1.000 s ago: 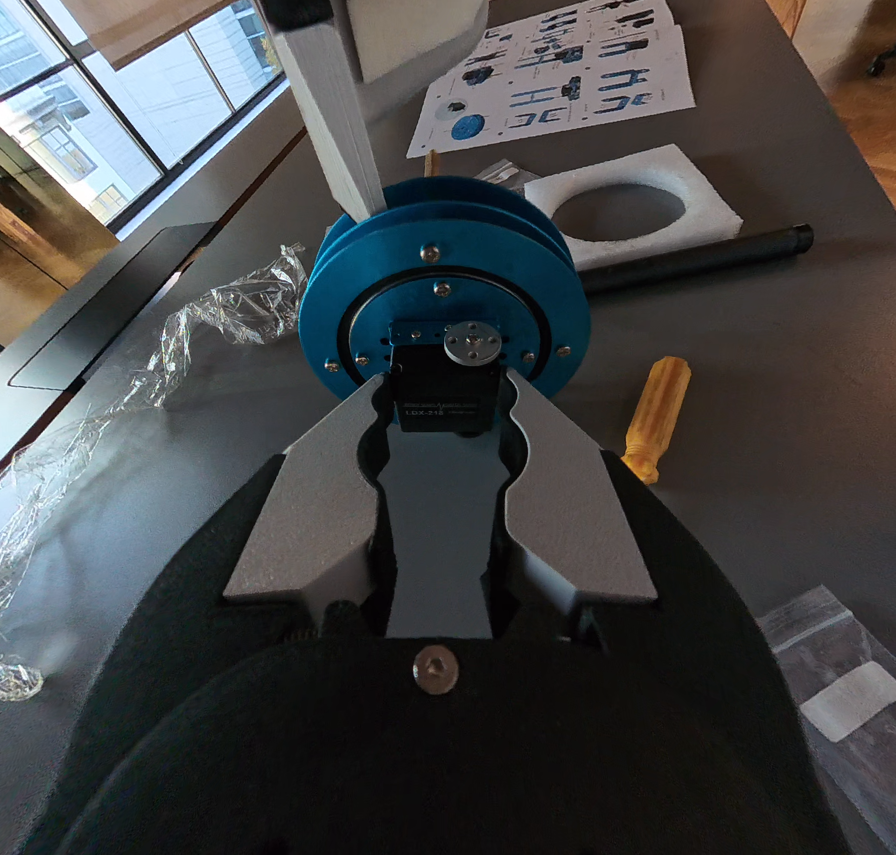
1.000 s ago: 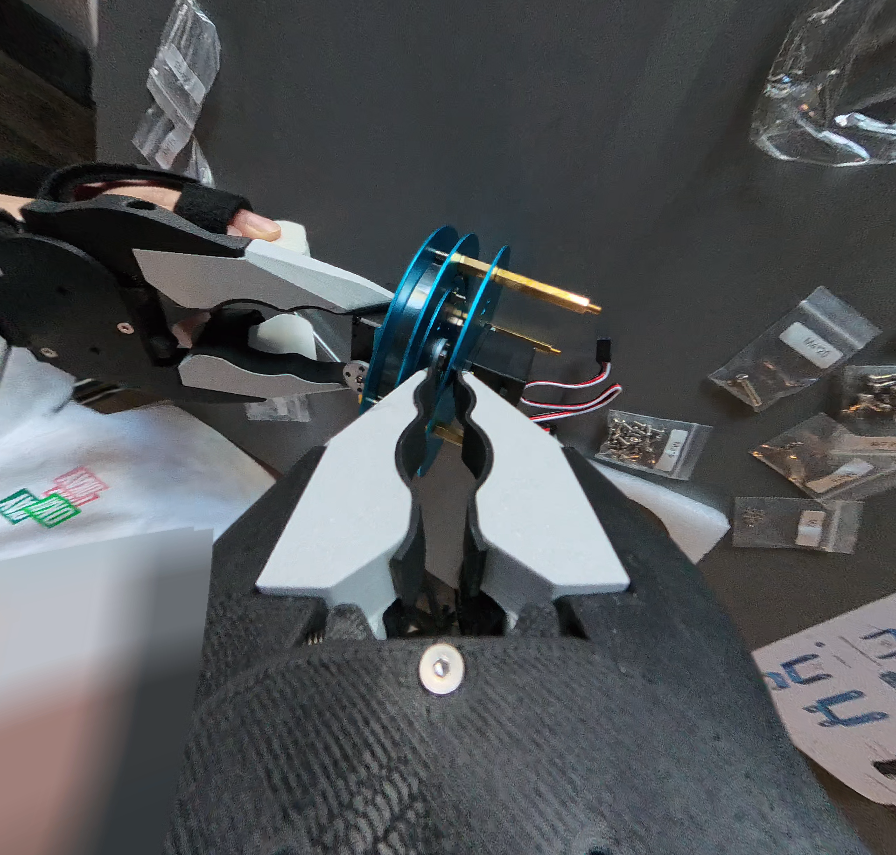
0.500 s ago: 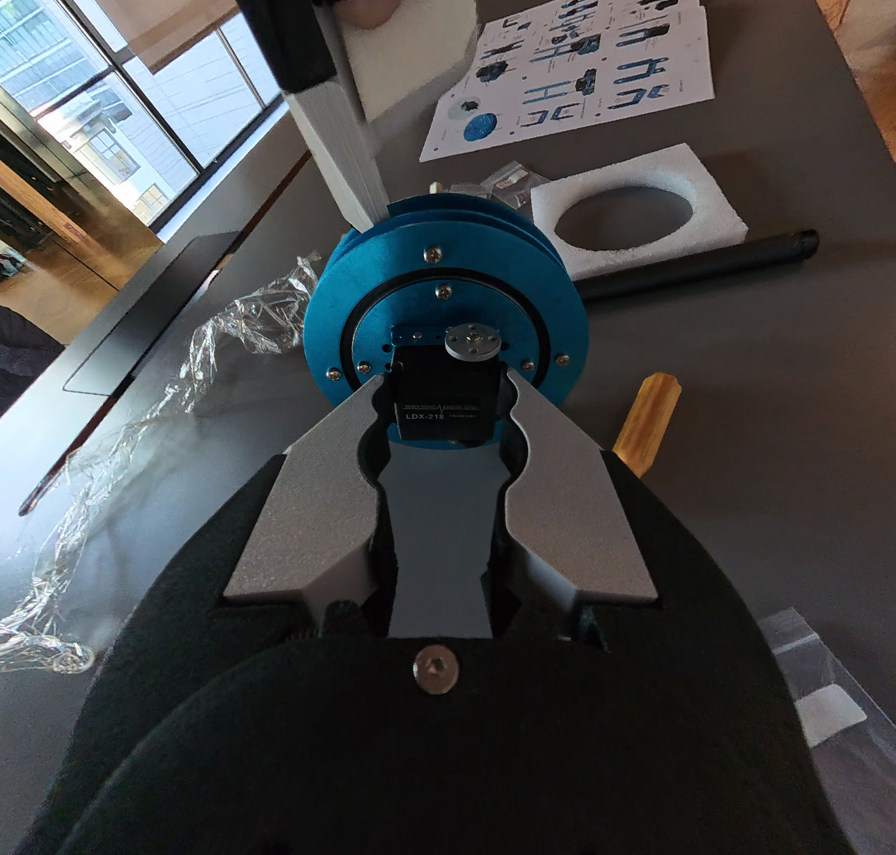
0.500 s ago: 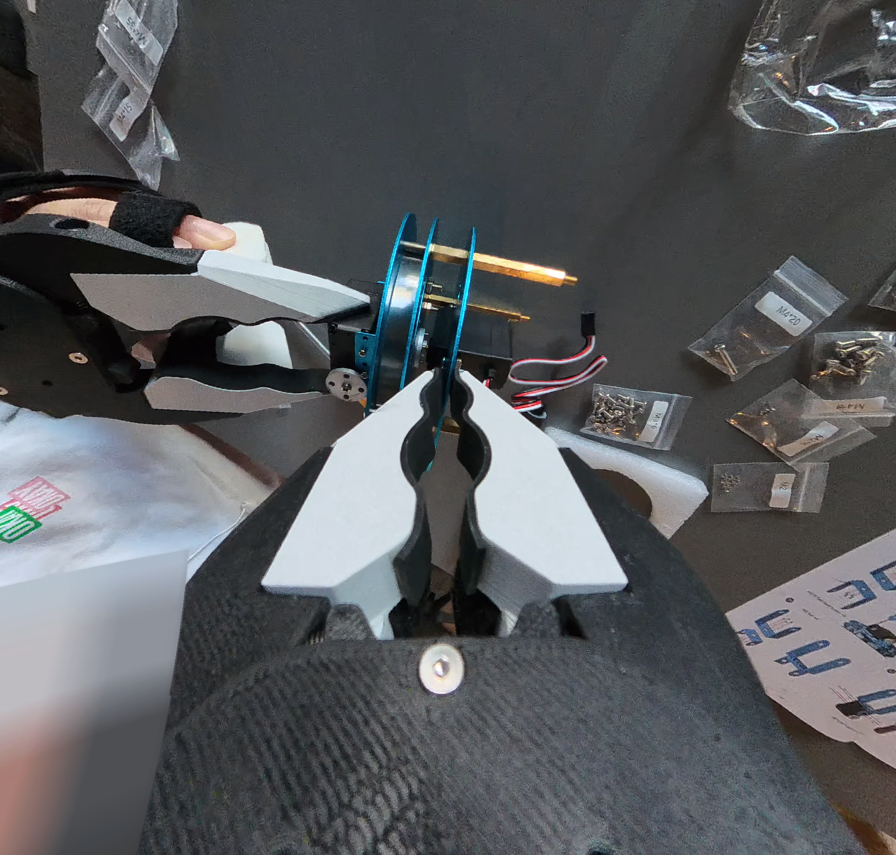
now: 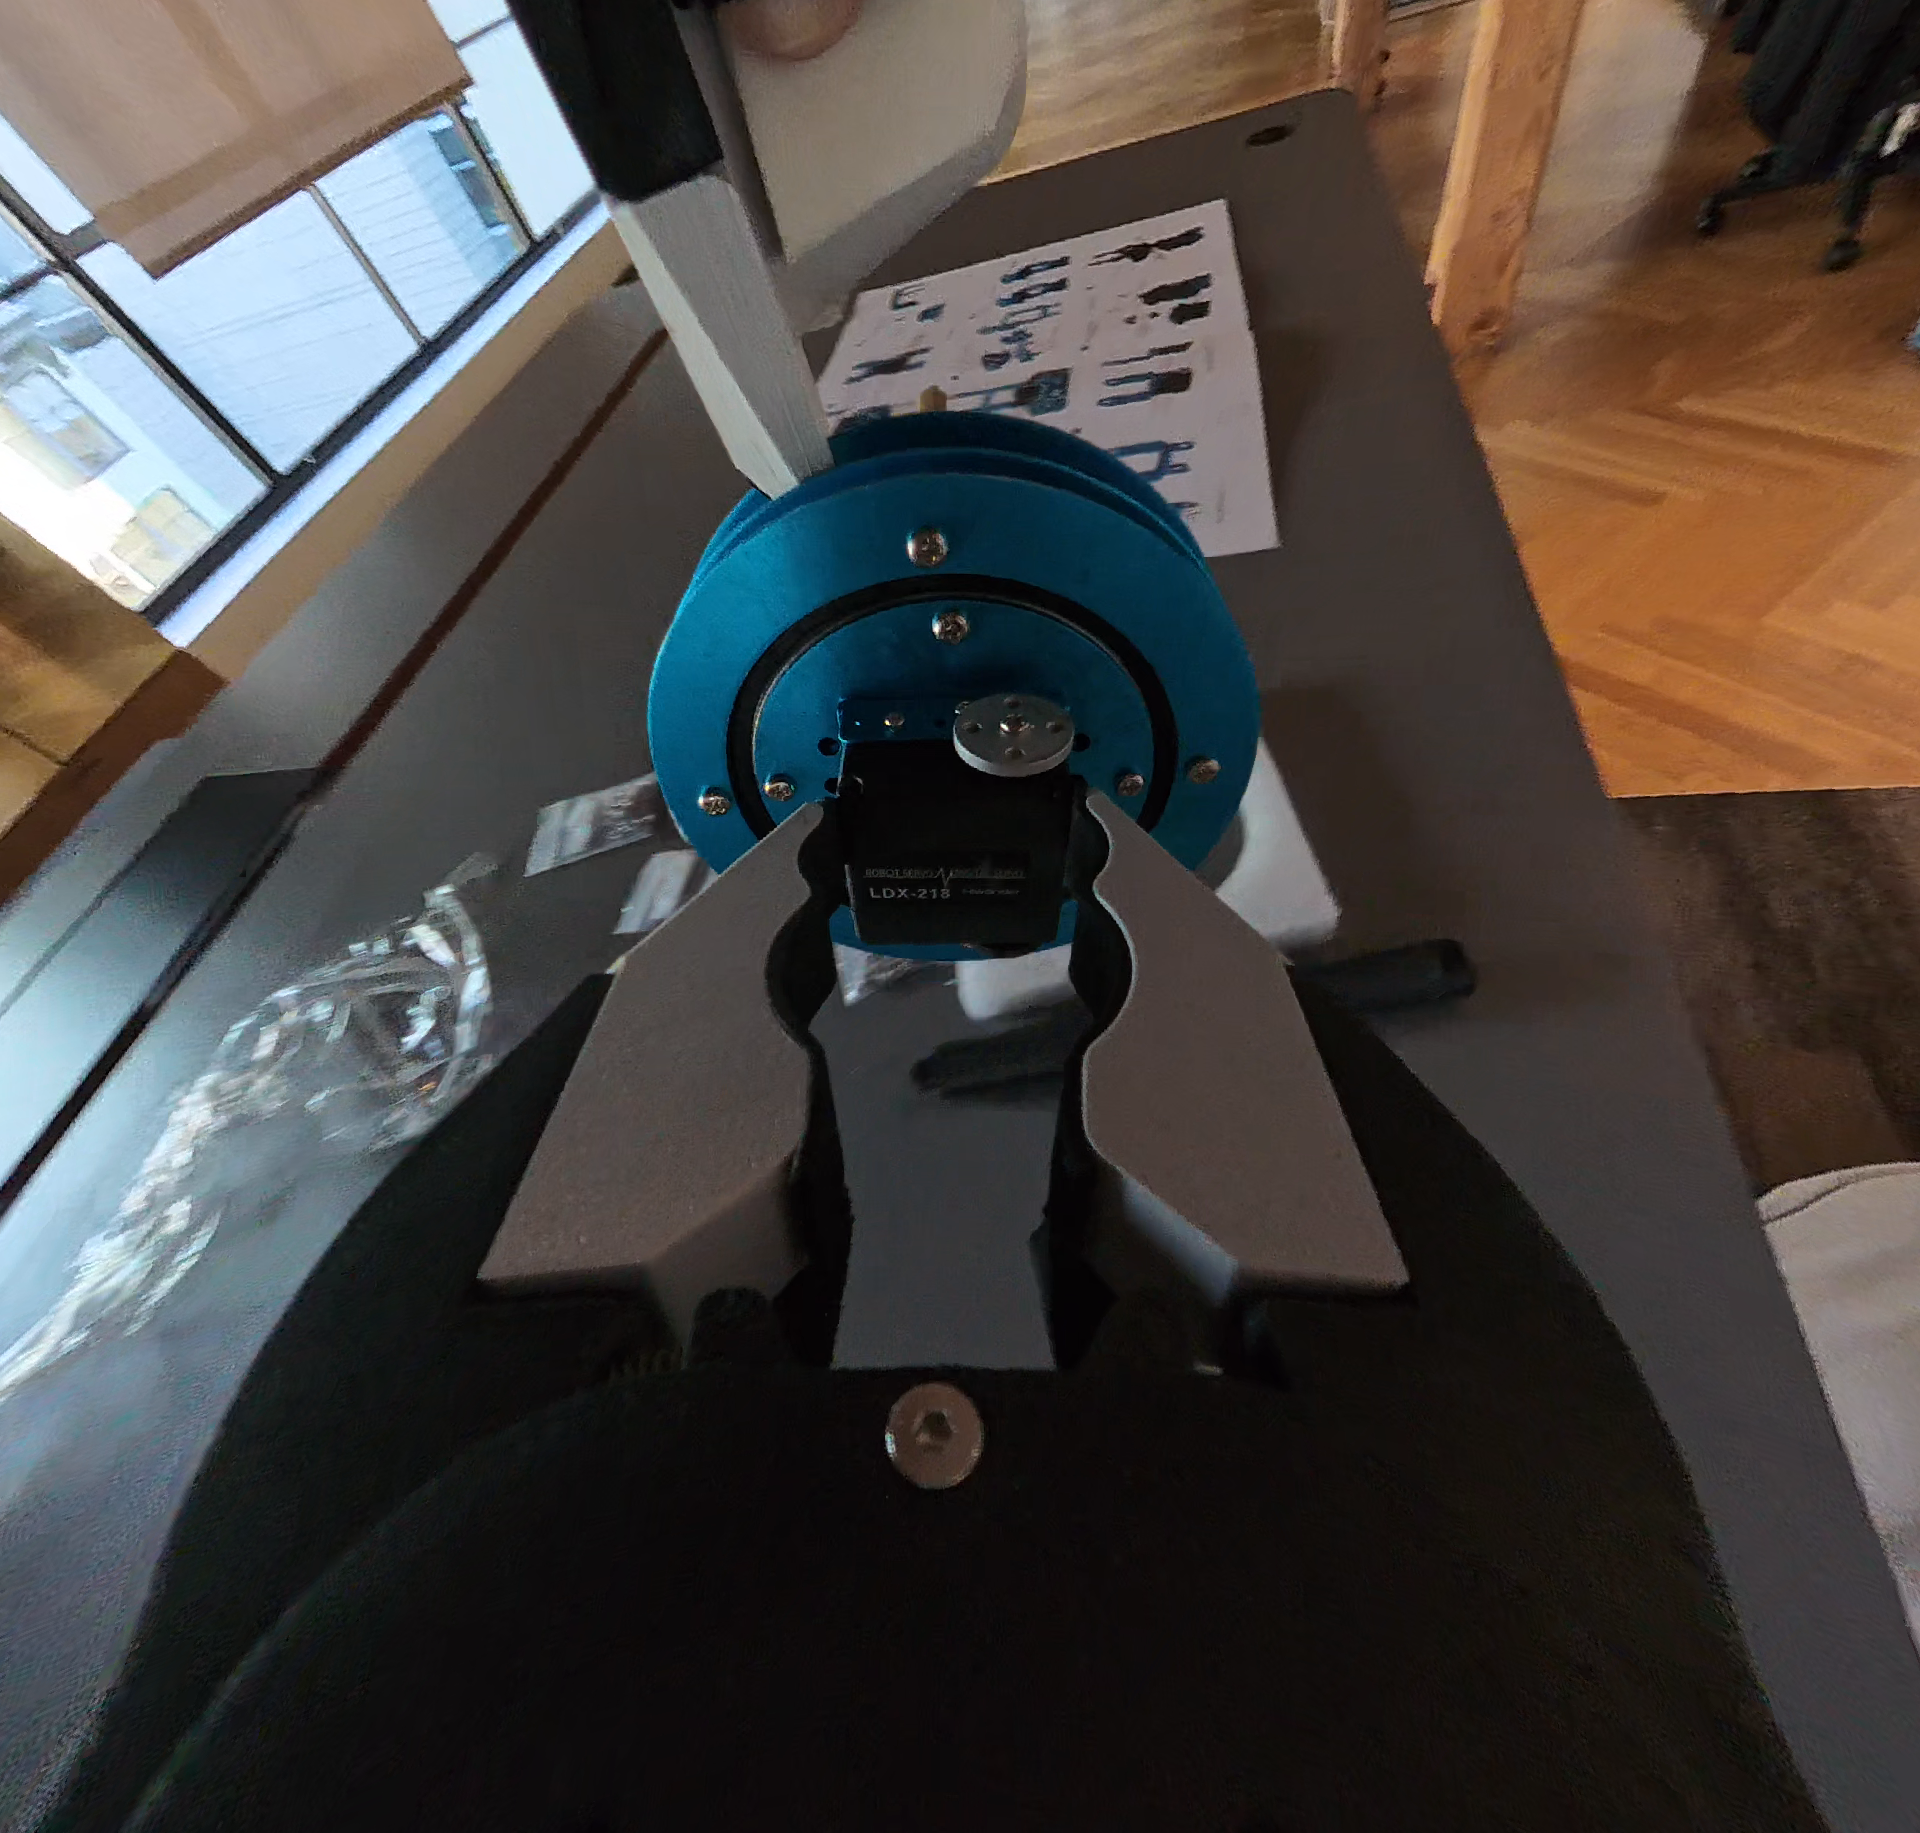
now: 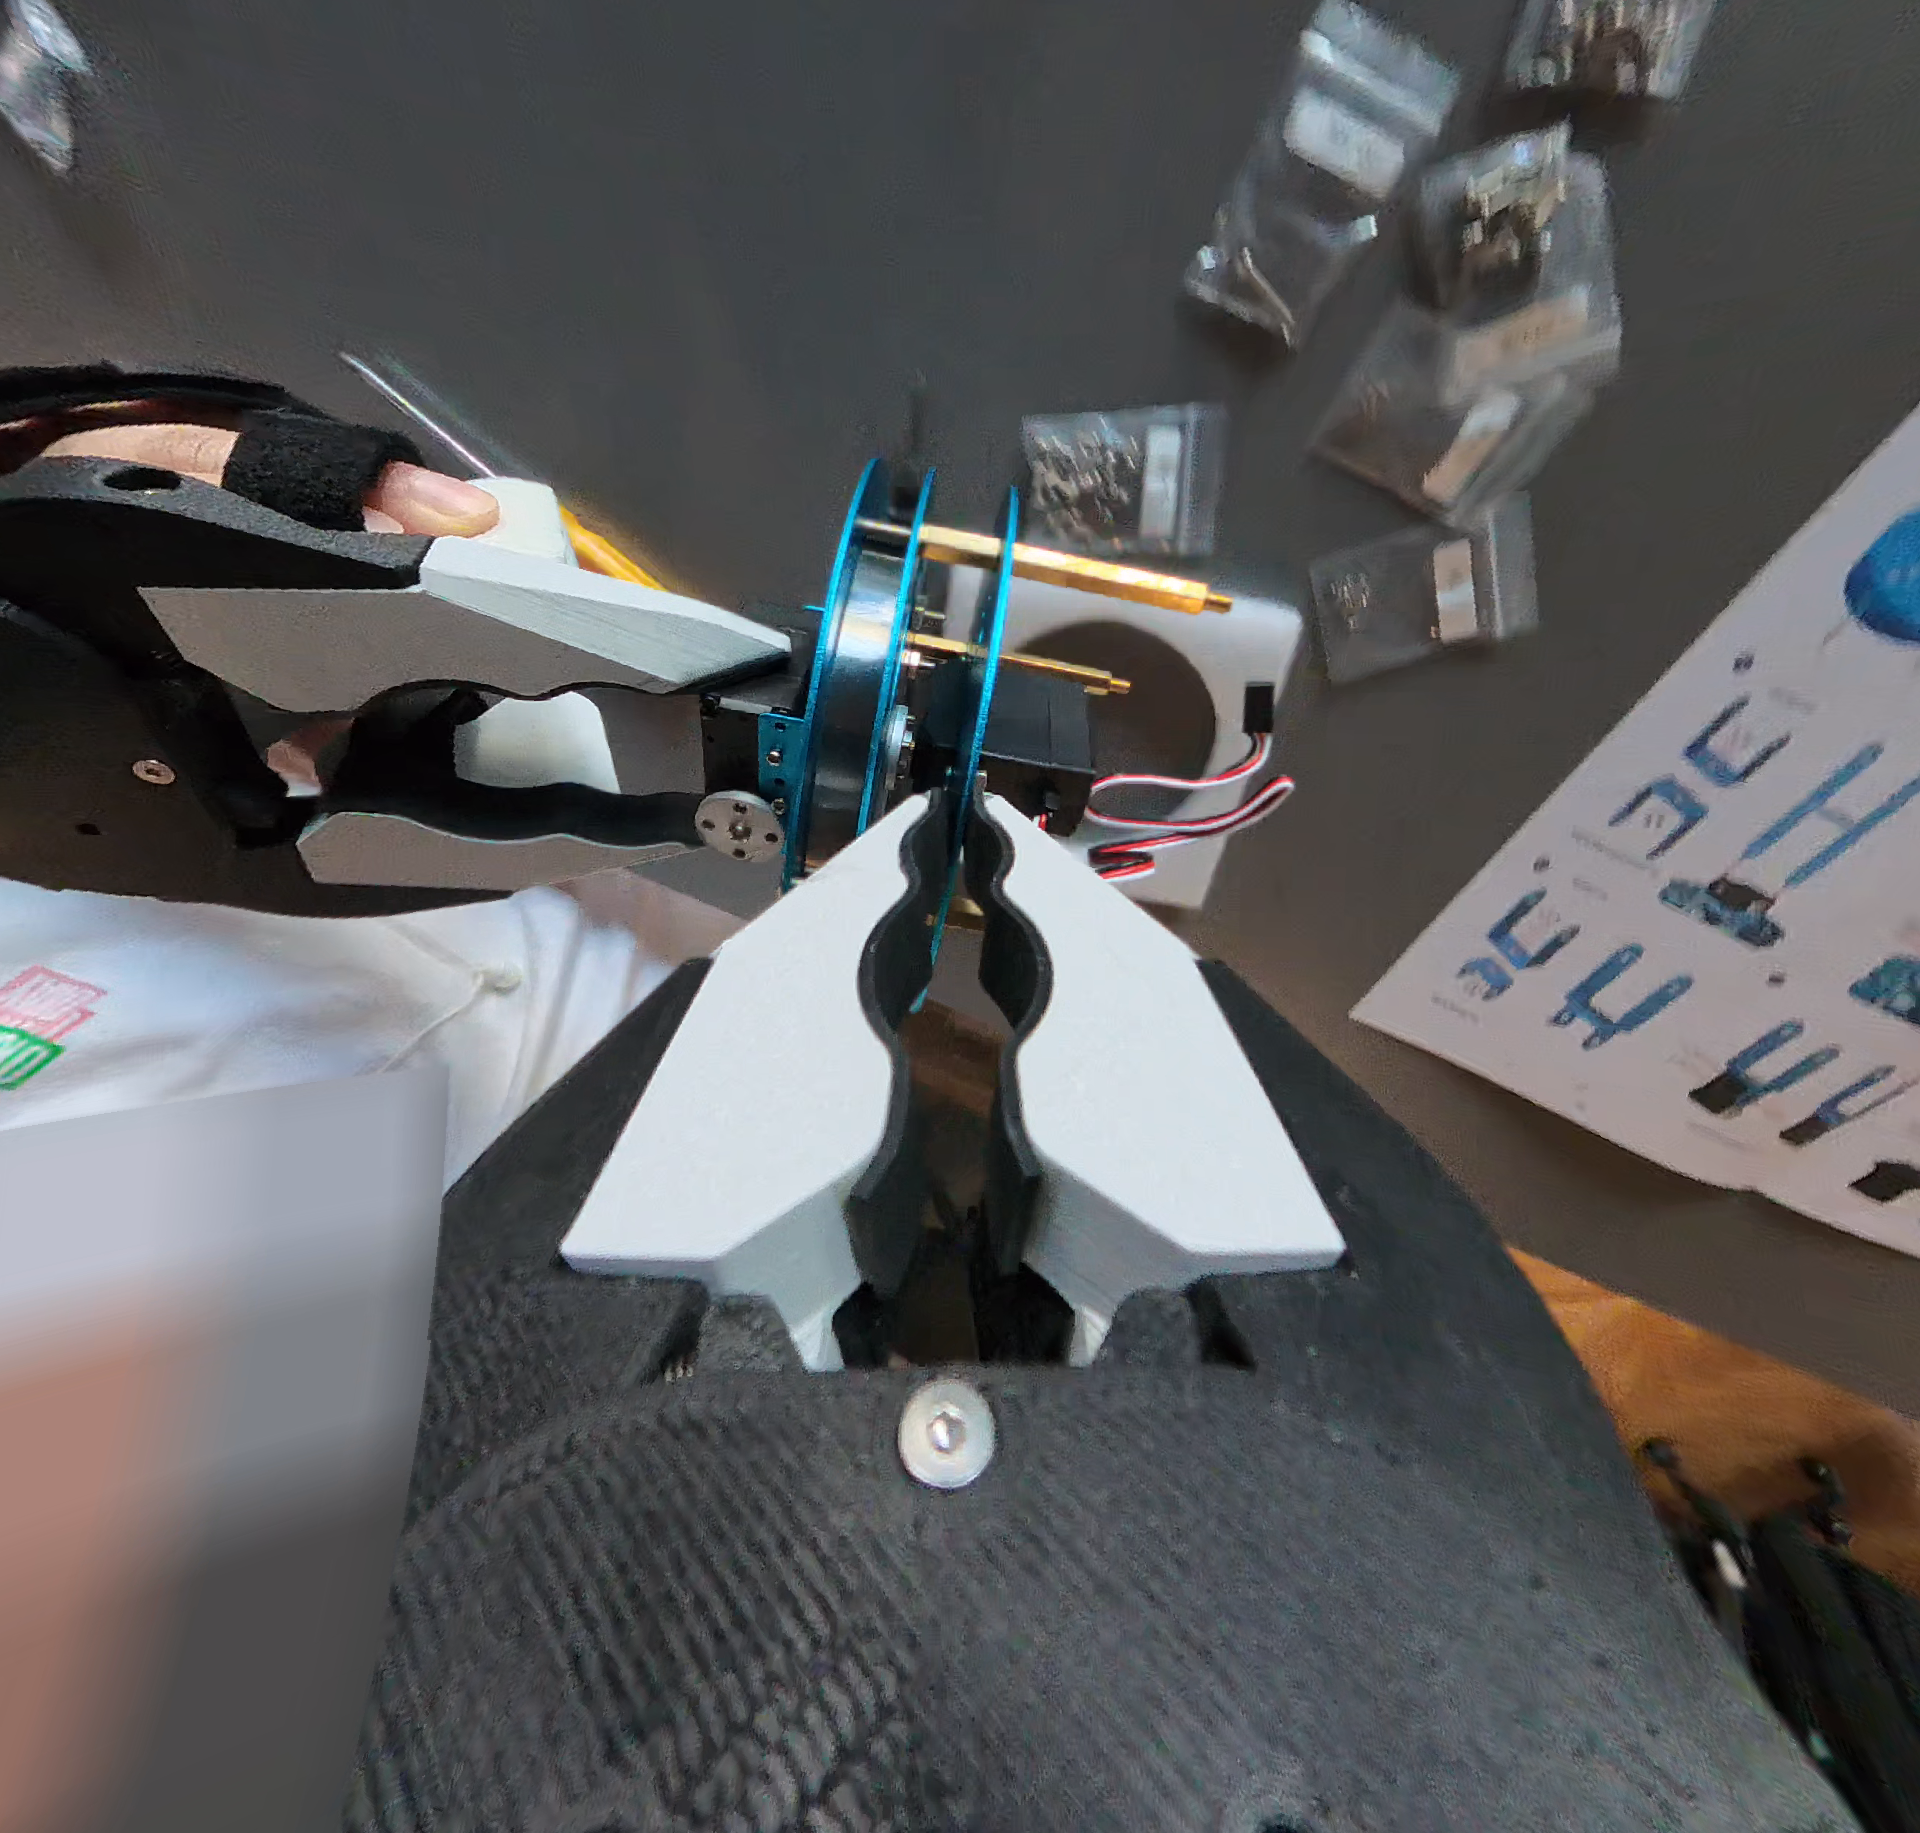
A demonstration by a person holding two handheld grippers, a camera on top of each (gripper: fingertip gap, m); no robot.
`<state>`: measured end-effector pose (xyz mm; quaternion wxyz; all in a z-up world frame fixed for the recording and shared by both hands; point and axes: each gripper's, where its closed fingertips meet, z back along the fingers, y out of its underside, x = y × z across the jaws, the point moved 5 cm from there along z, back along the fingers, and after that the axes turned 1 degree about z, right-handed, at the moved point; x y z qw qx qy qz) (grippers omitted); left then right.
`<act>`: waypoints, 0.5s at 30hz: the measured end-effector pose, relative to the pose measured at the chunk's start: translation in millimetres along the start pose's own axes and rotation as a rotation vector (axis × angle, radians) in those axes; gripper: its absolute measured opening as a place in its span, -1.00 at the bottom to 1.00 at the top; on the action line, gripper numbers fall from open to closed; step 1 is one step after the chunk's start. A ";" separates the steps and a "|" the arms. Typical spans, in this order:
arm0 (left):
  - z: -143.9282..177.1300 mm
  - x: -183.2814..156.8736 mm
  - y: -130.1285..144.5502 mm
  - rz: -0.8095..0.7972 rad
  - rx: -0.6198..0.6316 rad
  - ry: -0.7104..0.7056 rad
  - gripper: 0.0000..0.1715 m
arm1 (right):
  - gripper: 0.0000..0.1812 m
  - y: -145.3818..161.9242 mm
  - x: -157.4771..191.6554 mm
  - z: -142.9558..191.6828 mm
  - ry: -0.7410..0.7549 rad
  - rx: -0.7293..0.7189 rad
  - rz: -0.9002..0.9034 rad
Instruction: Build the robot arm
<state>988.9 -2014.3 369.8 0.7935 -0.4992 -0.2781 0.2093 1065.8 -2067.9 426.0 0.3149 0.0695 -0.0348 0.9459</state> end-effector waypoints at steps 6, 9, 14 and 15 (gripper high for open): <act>-46.4 -32.7 12.1 0.050 0.058 0.074 -0.52 | -0.98 33.6 -36.1 -31.0 0.003 0.105 -0.039; -53.4 -37.8 17.3 0.080 0.059 0.083 -0.53 | -0.98 37.0 -42.5 -39.7 -0.012 0.132 -0.041; -53.1 -37.3 28.5 0.098 0.070 0.092 -0.52 | -0.97 32.5 -41.0 -50.8 -0.018 0.174 -0.026; -52.6 -36.1 29.5 0.111 0.063 0.094 -0.52 | -0.98 30.2 -40.2 -51.0 -0.017 0.178 -0.023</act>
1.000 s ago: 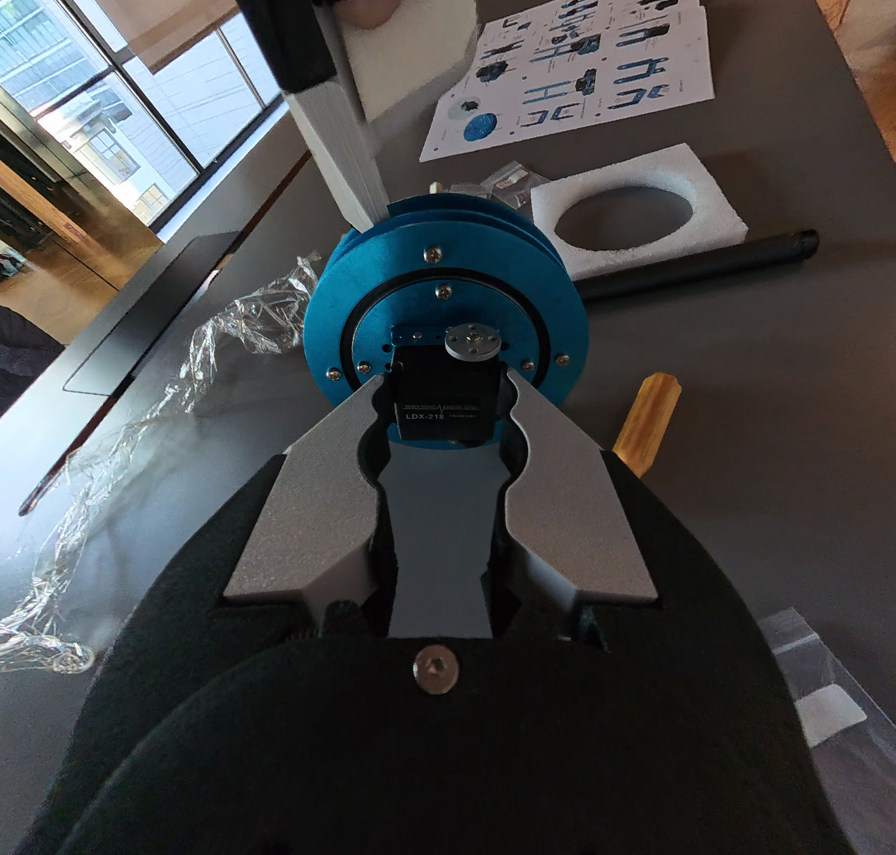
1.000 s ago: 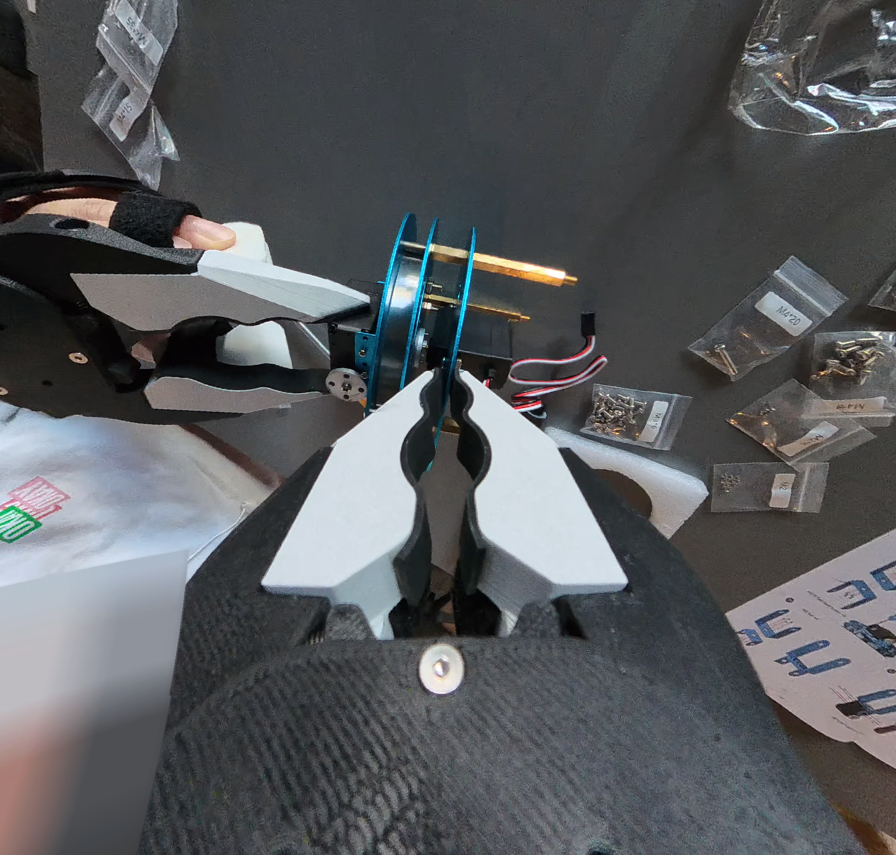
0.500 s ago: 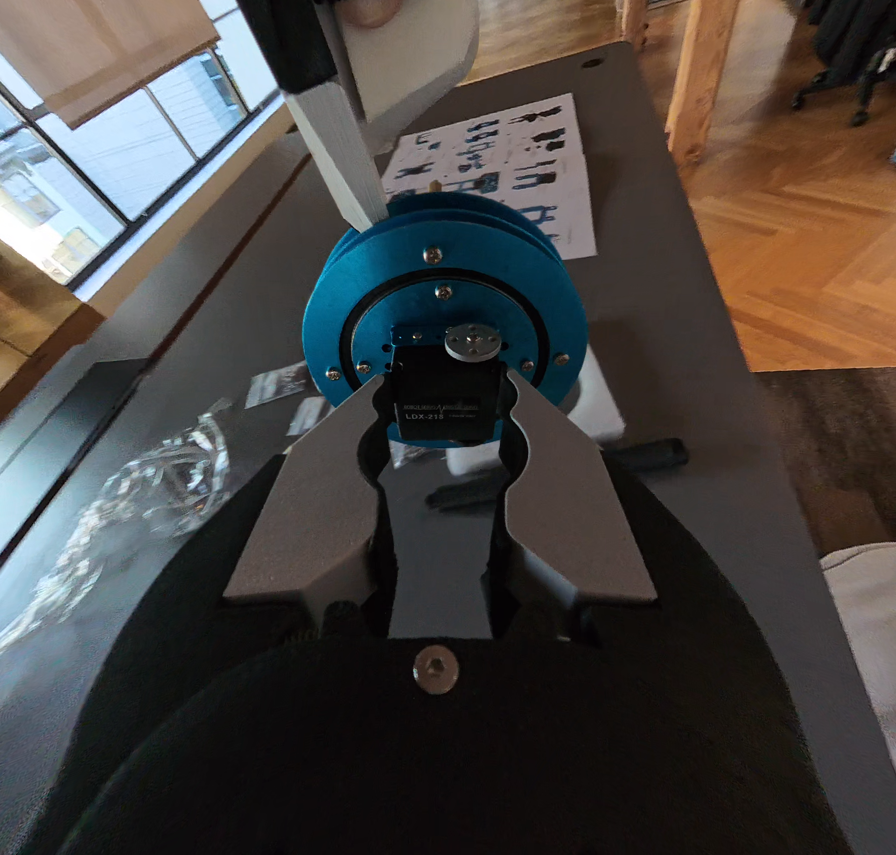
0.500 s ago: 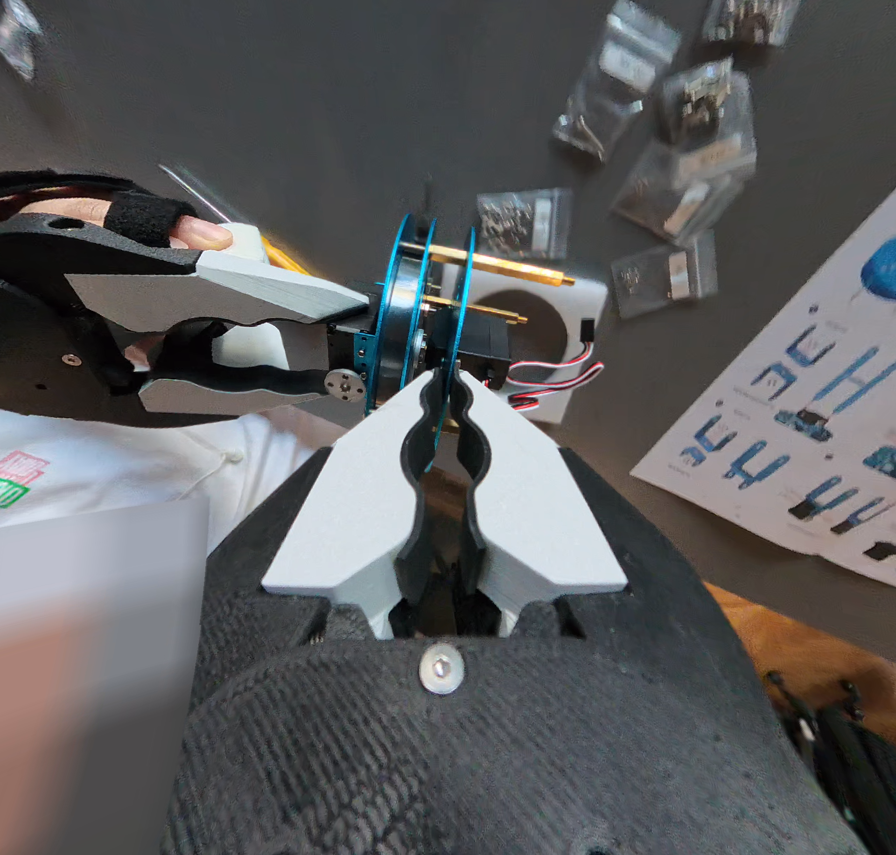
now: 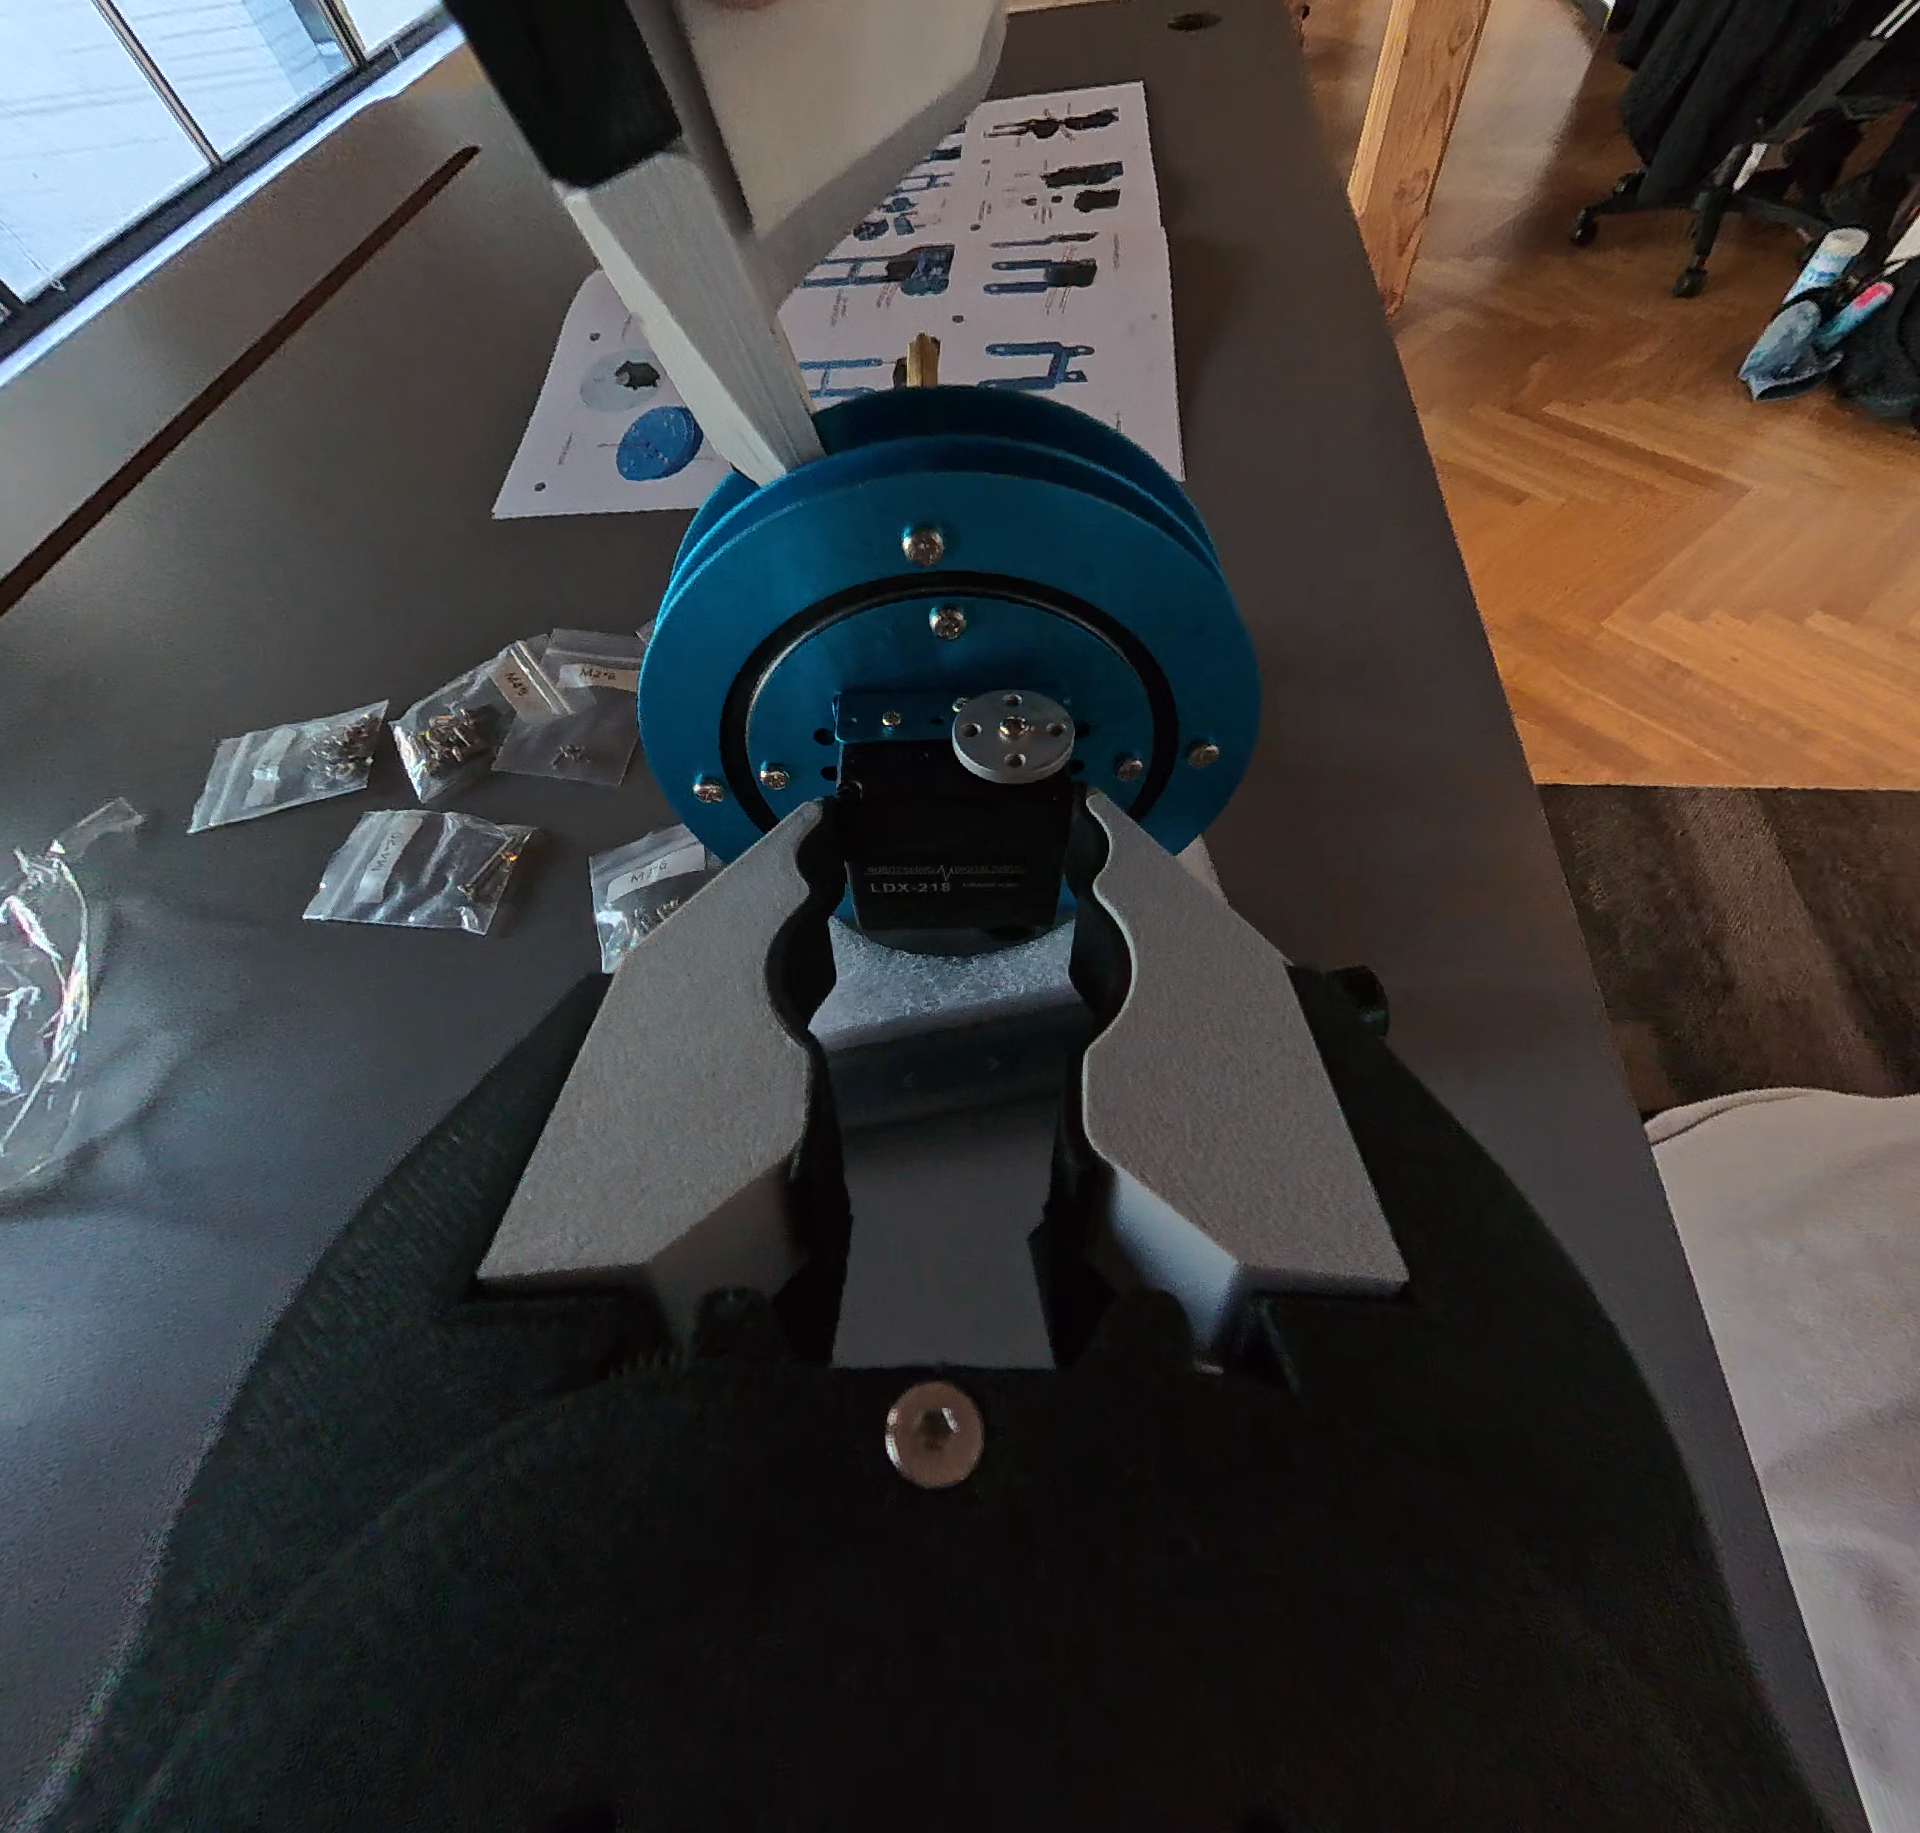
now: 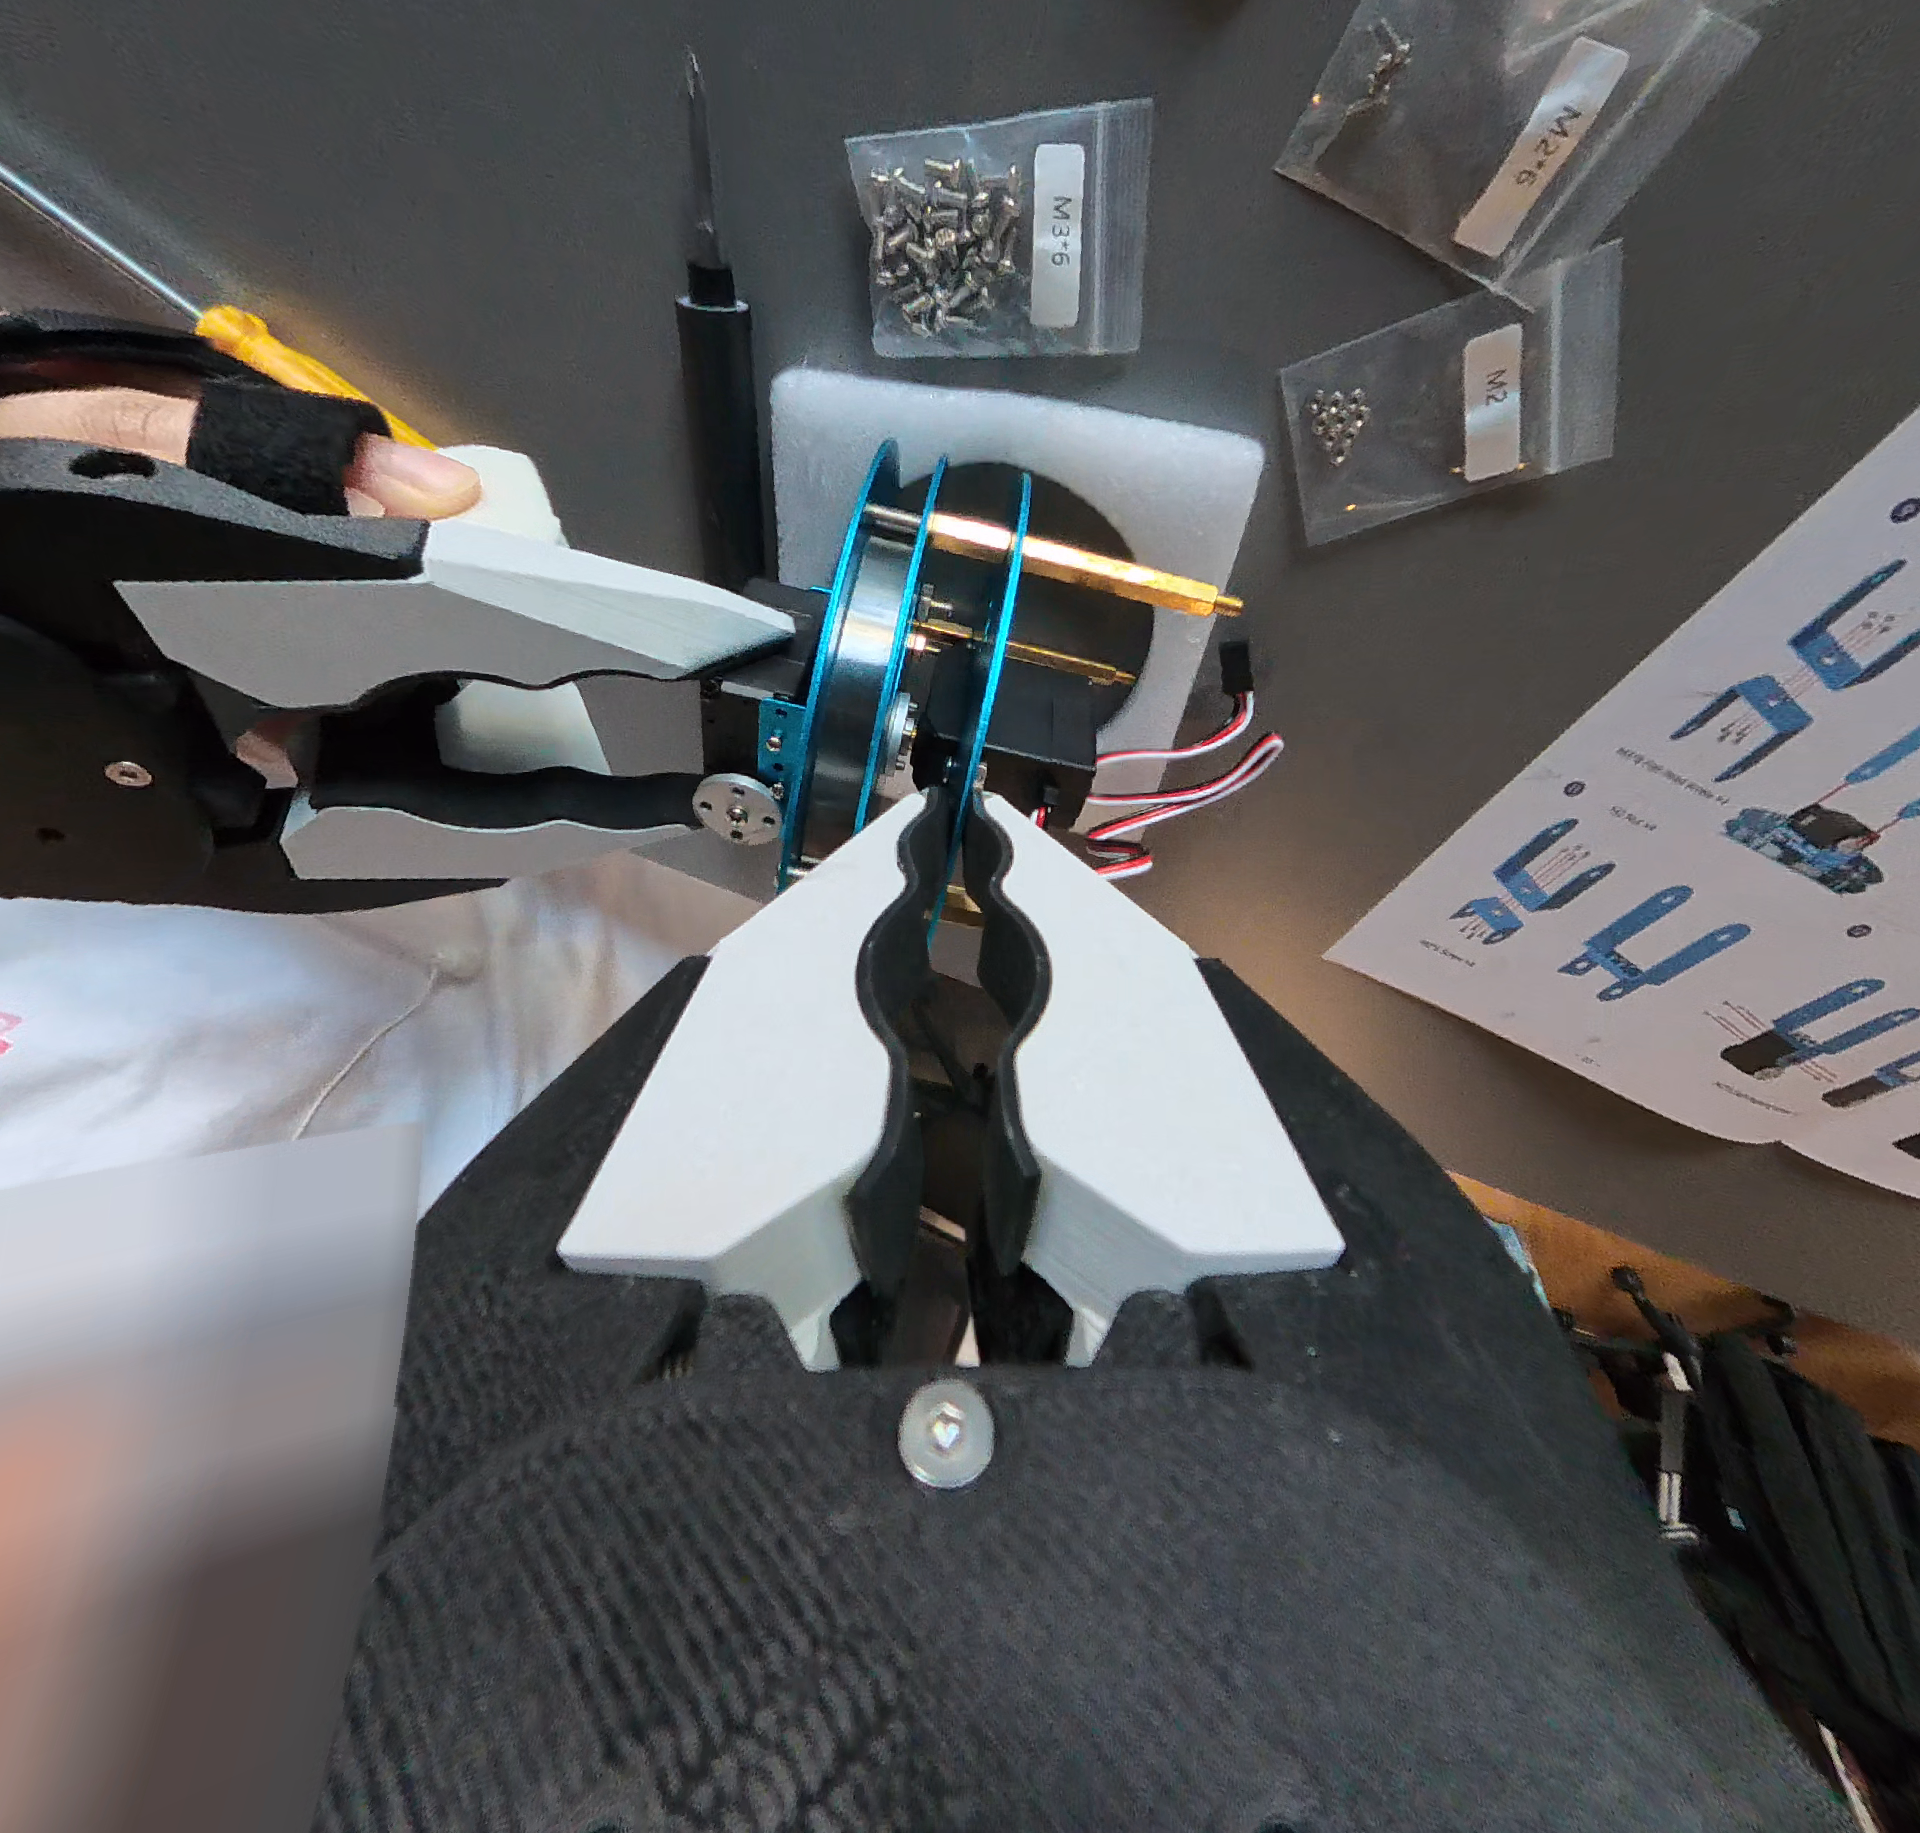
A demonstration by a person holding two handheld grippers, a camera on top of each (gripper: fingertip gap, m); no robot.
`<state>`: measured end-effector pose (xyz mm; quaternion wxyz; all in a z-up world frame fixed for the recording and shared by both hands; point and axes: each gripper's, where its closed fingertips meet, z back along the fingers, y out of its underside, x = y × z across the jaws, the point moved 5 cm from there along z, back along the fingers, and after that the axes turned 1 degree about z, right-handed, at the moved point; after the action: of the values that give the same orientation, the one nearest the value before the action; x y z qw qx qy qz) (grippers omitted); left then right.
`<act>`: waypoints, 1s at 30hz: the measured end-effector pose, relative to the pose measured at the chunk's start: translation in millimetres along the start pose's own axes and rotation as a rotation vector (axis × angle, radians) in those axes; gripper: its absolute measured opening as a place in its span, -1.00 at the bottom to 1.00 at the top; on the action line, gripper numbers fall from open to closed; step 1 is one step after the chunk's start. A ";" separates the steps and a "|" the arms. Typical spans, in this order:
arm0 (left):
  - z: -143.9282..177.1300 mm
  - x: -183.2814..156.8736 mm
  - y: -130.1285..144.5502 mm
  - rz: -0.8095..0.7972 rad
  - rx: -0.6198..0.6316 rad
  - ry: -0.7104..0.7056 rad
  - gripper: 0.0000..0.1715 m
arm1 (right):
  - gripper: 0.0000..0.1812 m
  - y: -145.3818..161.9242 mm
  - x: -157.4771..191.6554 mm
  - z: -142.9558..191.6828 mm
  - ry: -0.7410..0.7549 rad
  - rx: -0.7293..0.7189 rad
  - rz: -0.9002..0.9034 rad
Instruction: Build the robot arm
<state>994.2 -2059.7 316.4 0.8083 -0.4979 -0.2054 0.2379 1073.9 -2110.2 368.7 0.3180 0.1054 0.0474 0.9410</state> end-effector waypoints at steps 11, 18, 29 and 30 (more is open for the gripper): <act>4.3 6.8 7.8 0.024 -0.012 0.040 -0.52 | -0.92 -11.2 9.8 -0.2 0.060 0.145 0.119; 4.9 8.5 9.1 0.033 -0.030 0.052 -0.52 | -0.80 -9.8 7.5 1.0 0.023 0.110 0.152; 4.1 11.9 8.5 0.025 -0.041 0.082 -0.52 | -0.67 2.5 -6.8 28.7 -0.081 -0.087 0.203; 3.9 12.5 8.7 0.026 -0.047 0.086 -0.52 | -0.67 4.6 -8.0 34.6 -0.087 -0.136 0.219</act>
<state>1000.4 -2046.1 311.4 0.8013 -0.5292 -0.1694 0.2217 1085.3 -2118.0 401.8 0.2215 0.1286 -0.0422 0.9657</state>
